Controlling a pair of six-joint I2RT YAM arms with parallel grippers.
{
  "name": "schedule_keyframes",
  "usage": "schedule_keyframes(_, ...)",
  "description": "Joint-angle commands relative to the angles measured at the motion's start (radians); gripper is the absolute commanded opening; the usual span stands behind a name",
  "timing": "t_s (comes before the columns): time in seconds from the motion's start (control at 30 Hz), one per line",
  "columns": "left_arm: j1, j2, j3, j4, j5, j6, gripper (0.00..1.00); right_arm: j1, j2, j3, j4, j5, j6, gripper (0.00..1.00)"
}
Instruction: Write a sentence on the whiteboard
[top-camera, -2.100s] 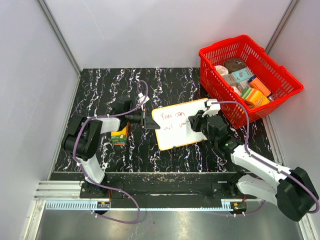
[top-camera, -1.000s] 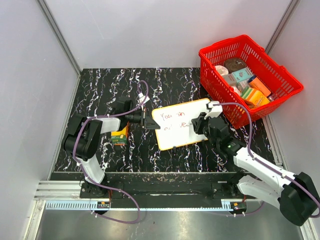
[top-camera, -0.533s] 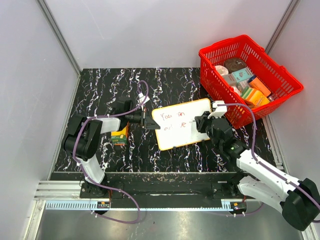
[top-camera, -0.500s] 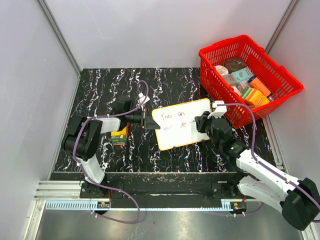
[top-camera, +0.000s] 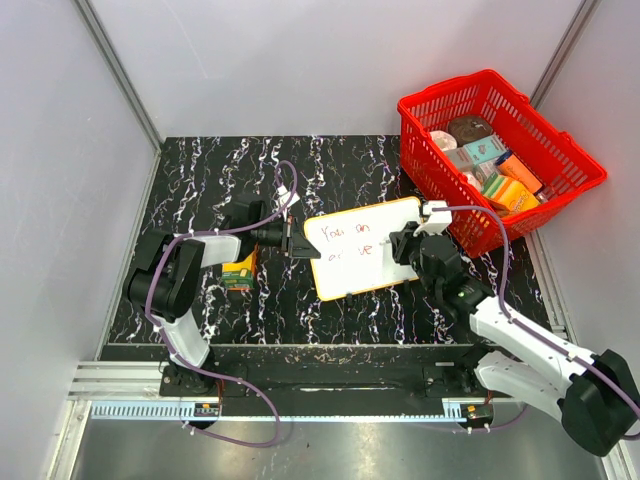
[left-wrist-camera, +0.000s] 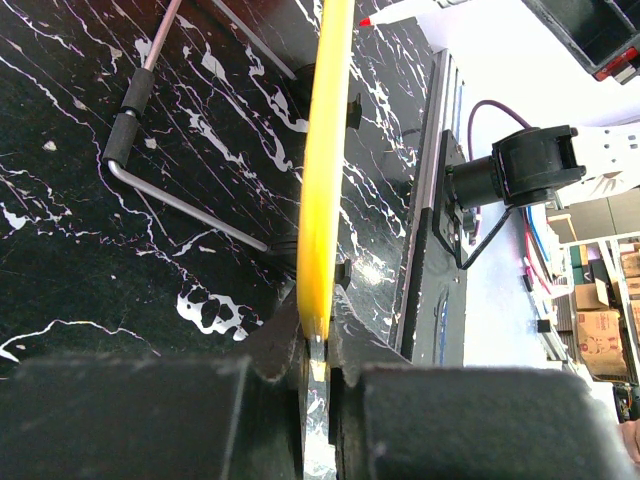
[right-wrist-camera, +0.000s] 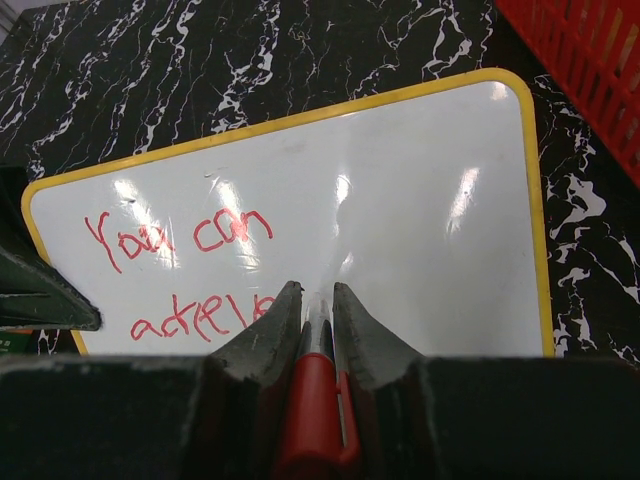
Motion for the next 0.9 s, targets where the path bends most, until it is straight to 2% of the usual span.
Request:
schedule_keyframes(0.0, -0.018, -0.032, 0.020, -0.026, -0.002, 0.041, 0.00, -0.004, 0.011, 0.035, 0.064, 0.039, -0.006, 0.00)
schedule_keyframes(0.87, -0.020, -0.028, 0.025, -0.026, 0.000, 0.041, 0.00, -0.006, 0.019, 0.000, 0.009, -0.025, -0.006, 0.00)
